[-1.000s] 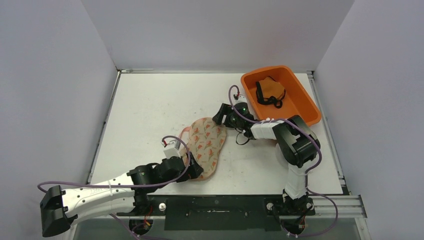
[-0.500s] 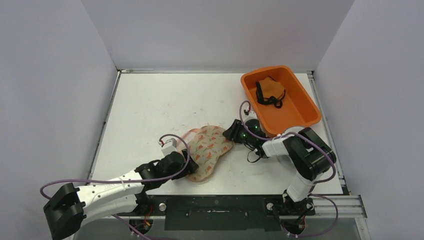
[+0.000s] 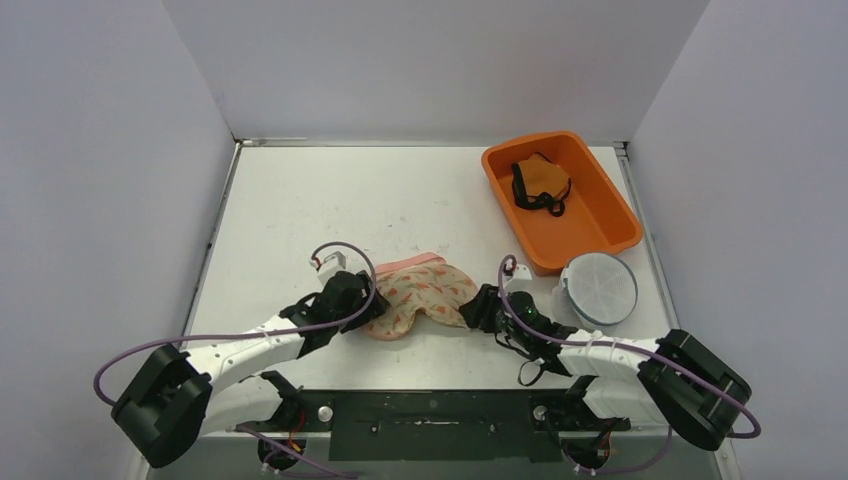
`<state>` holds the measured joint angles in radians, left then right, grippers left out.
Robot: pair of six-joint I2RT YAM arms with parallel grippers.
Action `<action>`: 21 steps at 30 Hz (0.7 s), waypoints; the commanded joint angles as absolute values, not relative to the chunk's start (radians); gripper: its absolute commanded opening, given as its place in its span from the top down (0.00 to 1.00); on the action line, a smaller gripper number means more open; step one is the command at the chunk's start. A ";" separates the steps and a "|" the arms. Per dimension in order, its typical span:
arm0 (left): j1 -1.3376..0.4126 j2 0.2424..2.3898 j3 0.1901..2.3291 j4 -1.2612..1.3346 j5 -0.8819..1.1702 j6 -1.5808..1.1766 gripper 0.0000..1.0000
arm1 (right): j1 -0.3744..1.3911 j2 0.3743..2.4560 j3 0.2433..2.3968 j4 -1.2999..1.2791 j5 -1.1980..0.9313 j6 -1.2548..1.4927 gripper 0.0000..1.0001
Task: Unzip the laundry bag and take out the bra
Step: Adjust the laundry bag at the center of the board.
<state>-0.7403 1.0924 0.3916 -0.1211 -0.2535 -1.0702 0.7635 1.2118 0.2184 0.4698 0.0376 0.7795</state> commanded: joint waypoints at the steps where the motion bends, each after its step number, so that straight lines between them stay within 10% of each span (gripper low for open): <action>1: -0.637 1.154 0.462 -0.118 -0.267 -0.993 0.31 | 0.821 1.120 0.162 0.436 0.112 0.821 0.53; 11: -0.511 1.057 0.569 -0.309 -0.308 -0.900 0.20 | 0.825 0.906 0.212 0.260 0.157 0.780 0.19; 16: -0.525 0.892 0.583 -0.436 -0.276 -0.897 0.00 | 0.762 0.973 0.301 0.282 0.123 0.776 0.16; 21: -0.564 0.726 0.574 -0.549 -0.250 -0.918 0.04 | 0.605 1.148 0.358 0.435 -0.027 0.842 0.19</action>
<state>-0.5331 0.8192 0.5415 -0.4290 -0.2707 -0.9154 0.6861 1.0416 0.2977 0.3092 0.0658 0.8028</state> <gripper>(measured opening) 0.963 0.819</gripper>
